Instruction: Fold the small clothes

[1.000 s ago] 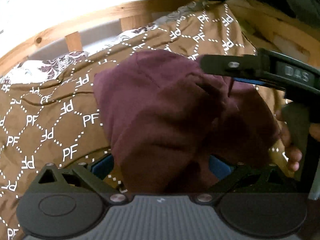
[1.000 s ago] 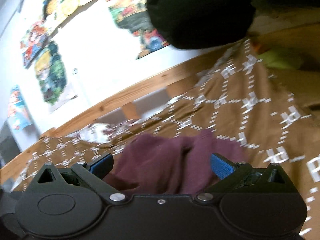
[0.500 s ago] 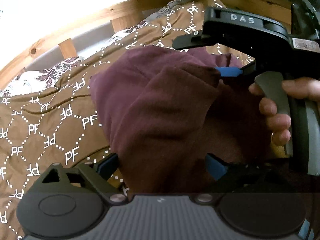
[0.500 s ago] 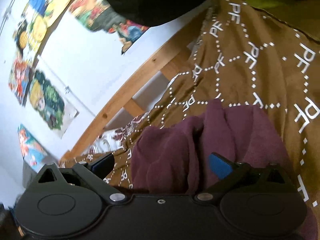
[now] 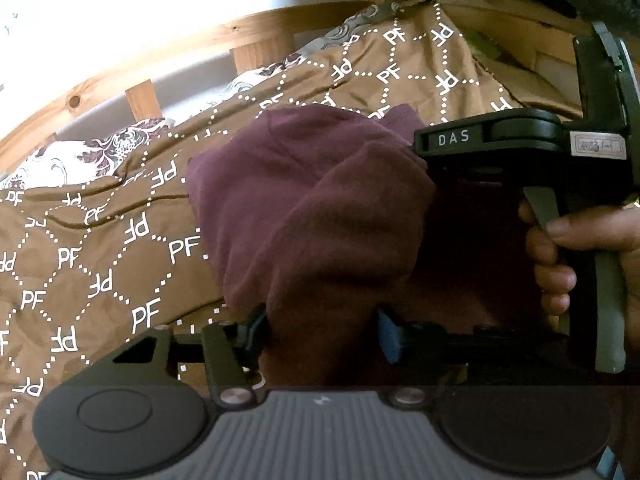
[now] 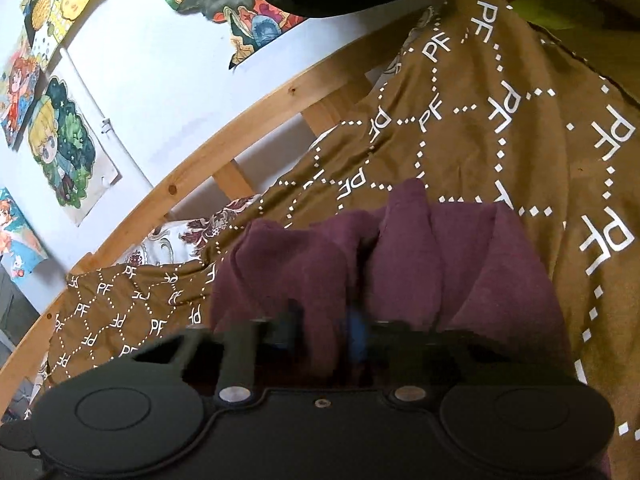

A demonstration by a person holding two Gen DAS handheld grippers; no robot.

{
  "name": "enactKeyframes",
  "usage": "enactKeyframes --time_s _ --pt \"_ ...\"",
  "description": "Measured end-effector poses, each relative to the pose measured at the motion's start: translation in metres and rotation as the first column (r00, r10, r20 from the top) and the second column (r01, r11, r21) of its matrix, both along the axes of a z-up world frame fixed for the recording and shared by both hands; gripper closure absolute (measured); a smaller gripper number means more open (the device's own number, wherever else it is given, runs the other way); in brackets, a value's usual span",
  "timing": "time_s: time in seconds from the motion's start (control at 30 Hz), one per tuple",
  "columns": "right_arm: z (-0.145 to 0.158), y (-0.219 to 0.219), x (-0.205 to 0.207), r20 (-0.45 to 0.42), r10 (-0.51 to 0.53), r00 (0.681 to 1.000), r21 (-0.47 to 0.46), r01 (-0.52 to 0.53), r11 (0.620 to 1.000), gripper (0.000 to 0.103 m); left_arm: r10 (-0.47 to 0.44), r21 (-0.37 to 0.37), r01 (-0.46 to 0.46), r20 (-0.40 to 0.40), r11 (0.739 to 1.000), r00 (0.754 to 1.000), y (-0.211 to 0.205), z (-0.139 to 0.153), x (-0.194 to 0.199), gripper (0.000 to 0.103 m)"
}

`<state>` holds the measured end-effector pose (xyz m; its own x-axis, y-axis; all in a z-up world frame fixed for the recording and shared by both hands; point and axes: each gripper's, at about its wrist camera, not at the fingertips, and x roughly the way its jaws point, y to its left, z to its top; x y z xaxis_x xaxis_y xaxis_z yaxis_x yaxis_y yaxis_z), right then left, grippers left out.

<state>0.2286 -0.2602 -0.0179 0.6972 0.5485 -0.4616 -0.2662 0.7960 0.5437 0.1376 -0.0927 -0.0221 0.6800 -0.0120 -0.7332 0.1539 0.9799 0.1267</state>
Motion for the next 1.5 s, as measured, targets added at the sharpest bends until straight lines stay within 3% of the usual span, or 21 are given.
enactKeyframes --time_s 0.17,0.4,0.63,0.8,1.03,1.17,1.27,1.4,1.5 --pt "0.011 -0.002 -0.008 0.075 0.005 0.997 -0.026 -0.003 1.000 0.091 -0.005 -0.048 0.006 0.016 0.999 1.000 0.002 0.005 -0.006 0.058" --pt "0.037 -0.015 -0.026 0.160 -0.033 0.987 -0.054 0.042 0.998 0.091 -0.083 -0.071 0.086 0.048 0.994 0.995 -0.013 0.012 -0.018 0.060" --pt "0.046 -0.049 -0.047 0.102 -0.139 0.985 -0.057 0.145 0.988 0.092 -0.177 -0.060 0.181 0.065 0.982 0.982 -0.039 0.009 -0.029 0.059" --pt "0.041 -0.064 -0.049 0.019 -0.186 0.982 -0.083 0.187 0.979 0.095 -0.215 -0.048 0.219 0.067 0.975 0.974 -0.044 0.005 -0.036 0.049" --pt "0.039 -0.063 -0.055 0.022 -0.194 0.981 -0.131 0.195 0.972 0.096 -0.228 -0.081 0.231 0.052 0.969 0.972 -0.037 0.003 -0.039 0.048" --pt "0.035 -0.066 -0.057 0.004 -0.215 0.977 -0.144 0.213 0.966 0.096 -0.240 -0.117 0.245 0.055 0.962 0.969 -0.035 0.005 -0.042 0.040" --pt "0.035 -0.068 -0.059 -0.002 -0.225 0.974 -0.150 0.222 0.964 0.096 -0.236 -0.180 0.243 0.060 0.953 0.970 -0.029 0.008 -0.043 0.032" --pt "0.036 -0.068 -0.065 0.001 -0.227 0.974 -0.164 0.225 0.961 0.095 -0.208 -0.336 0.225 0.088 0.914 0.974 -0.011 0.016 -0.044 0.017" --pt "0.036 -0.068 -0.070 0.000 -0.245 0.970 -0.184 0.240 0.953 0.089 -0.157 -0.374 0.189 0.115 0.908 0.981 -0.001 0.020 -0.045 0.013"
